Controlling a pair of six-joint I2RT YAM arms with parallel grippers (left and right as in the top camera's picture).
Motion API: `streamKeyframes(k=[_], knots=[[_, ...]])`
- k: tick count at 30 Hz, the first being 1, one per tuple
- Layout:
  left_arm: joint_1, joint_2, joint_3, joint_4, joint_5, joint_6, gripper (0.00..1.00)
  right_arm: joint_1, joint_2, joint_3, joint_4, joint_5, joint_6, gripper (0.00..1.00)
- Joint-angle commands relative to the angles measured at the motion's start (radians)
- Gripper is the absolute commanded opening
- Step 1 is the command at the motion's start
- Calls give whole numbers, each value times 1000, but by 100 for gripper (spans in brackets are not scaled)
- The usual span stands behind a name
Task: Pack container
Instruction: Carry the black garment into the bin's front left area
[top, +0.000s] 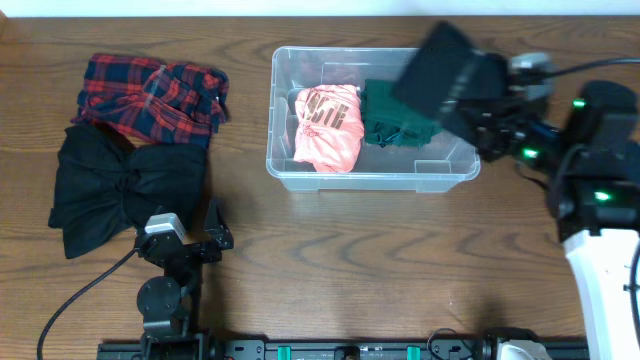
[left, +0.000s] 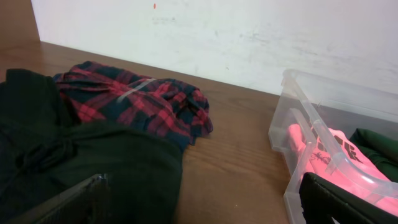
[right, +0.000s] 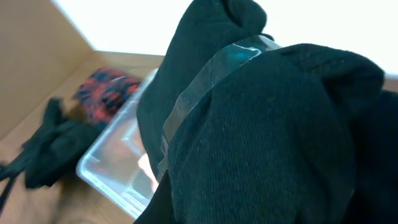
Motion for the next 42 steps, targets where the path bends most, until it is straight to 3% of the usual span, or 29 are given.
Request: streamKeyframes(k=[1,9,14,28,42], knots=[[2,1,-16,-36,-4,18,98,121,40,27,52,55,-33,1],[2,1,-16,-37,-4,18,98,306,200,27,123,129,-50,1],[2,1,-16,-36,-4,18,98,363,294,27,153,128,-154,1],[2,1,-16,-37,-4,18,98,389,346,26,-6,45,-209,1],[2,1,-16,-37,-4,18,98,460,438,23,40,45,-169,1]])
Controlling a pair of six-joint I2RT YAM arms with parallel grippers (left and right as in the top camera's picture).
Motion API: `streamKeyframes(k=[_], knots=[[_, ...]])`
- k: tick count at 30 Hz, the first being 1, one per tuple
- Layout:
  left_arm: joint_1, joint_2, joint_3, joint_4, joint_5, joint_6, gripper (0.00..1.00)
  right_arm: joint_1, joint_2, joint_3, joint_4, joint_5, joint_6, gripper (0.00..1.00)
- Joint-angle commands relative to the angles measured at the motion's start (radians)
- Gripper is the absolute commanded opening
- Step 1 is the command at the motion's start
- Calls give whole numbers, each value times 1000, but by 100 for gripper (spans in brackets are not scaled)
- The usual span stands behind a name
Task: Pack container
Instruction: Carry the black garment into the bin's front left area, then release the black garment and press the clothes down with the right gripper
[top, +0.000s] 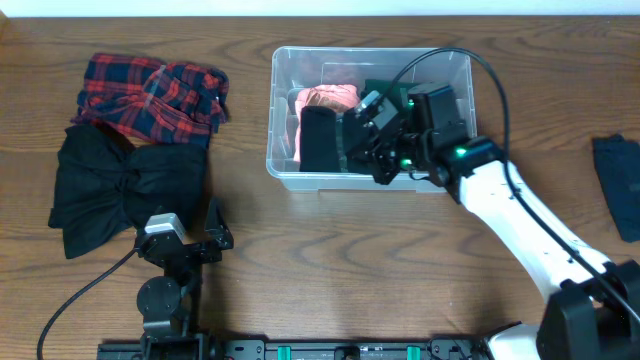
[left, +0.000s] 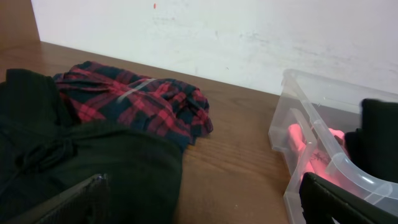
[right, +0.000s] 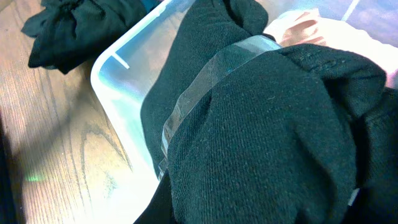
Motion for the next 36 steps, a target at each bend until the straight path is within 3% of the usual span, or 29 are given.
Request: streamKeyframes(k=[1,9,12,13,17,30,33,36], knots=[[2,1,-16,-36,-4,18,98,42,40,21,16,-42,26,1],[2,1,-16,-36,-4,18,98,59,65,21,18,-42,44,5],[2,1,-16,-36,-4,18,98,59,65,21,10,-41,45,58],[2,1,-16,-36,-5,18,98,59,65,21,7,-41,45,69],[2,1,-16,-36,-4,18,98,58,65,22,11,-37,44,78],[2,1,-16,-36,-4,18,98,58,64,149,13,116,20,75],[2,1,-16,-36,-4,18,98,58,65,156,29,207,16,66],[2,1,-16,-36,-4,18,98,58,83,156,29,250,3,46]])
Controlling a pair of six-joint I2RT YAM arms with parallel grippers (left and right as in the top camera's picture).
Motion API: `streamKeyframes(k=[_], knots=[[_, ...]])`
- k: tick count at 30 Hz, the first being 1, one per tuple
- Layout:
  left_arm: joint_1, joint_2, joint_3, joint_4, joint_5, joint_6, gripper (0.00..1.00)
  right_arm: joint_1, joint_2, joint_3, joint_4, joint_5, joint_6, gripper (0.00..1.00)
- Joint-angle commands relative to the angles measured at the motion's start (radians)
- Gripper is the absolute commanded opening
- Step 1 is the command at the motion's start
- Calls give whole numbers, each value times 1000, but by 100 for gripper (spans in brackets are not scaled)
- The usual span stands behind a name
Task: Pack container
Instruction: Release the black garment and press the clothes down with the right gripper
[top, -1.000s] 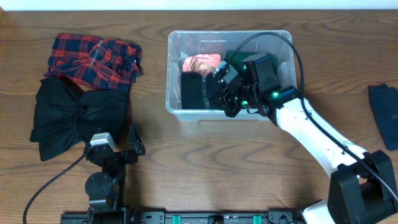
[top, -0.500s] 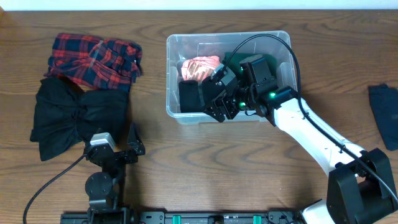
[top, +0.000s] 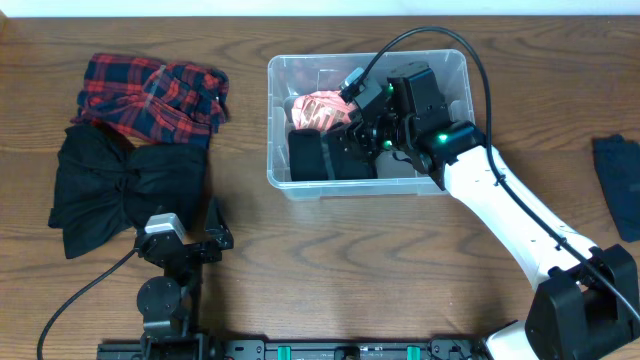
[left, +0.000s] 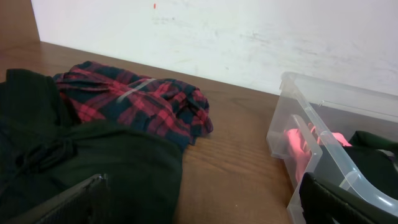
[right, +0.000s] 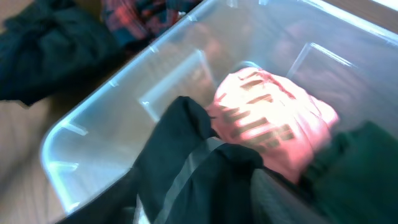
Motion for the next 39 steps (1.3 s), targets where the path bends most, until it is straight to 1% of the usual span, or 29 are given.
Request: streamKeyframes(k=[1,4,7,9,14,17,22,25,28,29,30,31,33,35,36,38,39], knots=[[2,1,-16,-36,-4,18,98,9,32,16,-3,91,-24,41],[2,1,-16,-37,-4,18,98,10,68,16,-5,93,-23,27],[2,1,-16,-36,-4,18,98,11,115,16,-8,93,-23,10],[2,1,-16,-36,-4,18,98,11,147,16,-25,92,-14,2],[2,1,-16,-36,-5,18,98,12,202,16,-133,81,6,1],[2,1,-16,-37,-4,18,98,18,210,16,-188,82,8,1],[2,1,-16,-37,-4,18,98,18,212,16,-235,87,-2,4],[2,1,-16,-37,-4,18,98,16,210,18,-223,97,-7,5],[2,1,-16,-36,-4,18,98,8,189,55,-204,97,15,19],[2,1,-16,-36,-4,18,98,5,181,76,-206,97,23,27],[2,1,-16,-36,-4,18,98,3,170,100,-211,96,23,38],[2,1,-16,-37,-4,18,98,1,160,127,-219,97,23,45],[2,1,-16,-36,-4,18,98,-8,135,196,-250,98,23,63],[2,1,-16,-36,-4,18,98,-24,114,264,-296,97,23,77],[2,1,-16,-36,-4,18,98,-35,105,300,-330,97,23,82],[2,1,-16,-37,-4,18,98,-64,84,357,-397,101,45,96],[2,1,-16,-36,-4,18,98,-80,75,377,-425,101,60,99]])
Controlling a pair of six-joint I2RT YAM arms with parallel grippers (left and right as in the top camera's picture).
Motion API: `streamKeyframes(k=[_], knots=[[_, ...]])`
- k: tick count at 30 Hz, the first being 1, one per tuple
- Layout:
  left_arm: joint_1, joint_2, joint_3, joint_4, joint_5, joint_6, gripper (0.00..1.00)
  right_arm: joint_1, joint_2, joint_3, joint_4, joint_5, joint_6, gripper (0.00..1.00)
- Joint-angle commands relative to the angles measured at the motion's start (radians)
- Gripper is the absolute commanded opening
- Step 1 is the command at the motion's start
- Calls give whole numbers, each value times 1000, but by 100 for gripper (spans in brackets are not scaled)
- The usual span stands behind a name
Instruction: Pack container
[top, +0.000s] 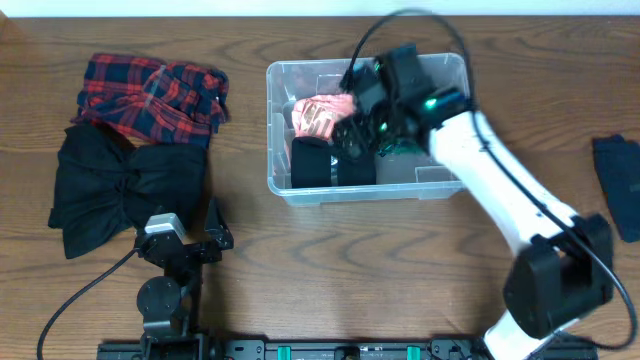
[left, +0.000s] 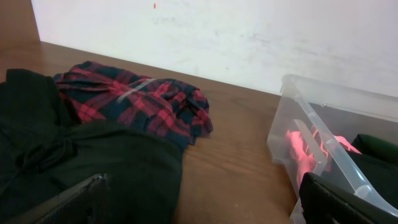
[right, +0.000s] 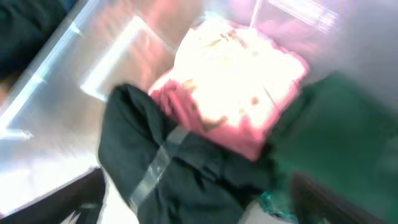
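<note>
The clear plastic container (top: 440, 178) stands at the table's middle back. Inside it a black taped bundle (top: 328, 163) lies at the front left, with a pink garment (top: 318, 115) behind it and a green garment (right: 336, 118) to the right. My right gripper (top: 356, 130) hangs over the container's inside, open (right: 199, 208), its dark fingers either side of the black bundle (right: 180, 168) and clear of it. My left gripper (top: 190, 242) rests open near the table's front left with nothing in it (left: 199, 205).
A red plaid shirt (top: 150, 95) and a black garment (top: 120, 190) lie on the table left of the container. A dark blue garment (top: 620, 185) lies at the right edge. The right arm reaches across the container's right half.
The right gripper has drawn back from the black bundle and stands open. The bundle lies loose at the container's front left. The left arm has not moved.
My right gripper held the black taped bundle up in the air right of the container. Then it carried the bundle over the pink garment inside the container. Then the bundle sat low at the front left, and now it lies there released.
</note>
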Motion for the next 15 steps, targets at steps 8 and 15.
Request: streamKeyframes(k=[8,15], knots=[[2,1,-16,-37,-4,18,98,-302,-150,91,-243,-3,212,99],[2,1,-16,-36,-4,18,98,-633,-166,84,-394,60,433,99]])
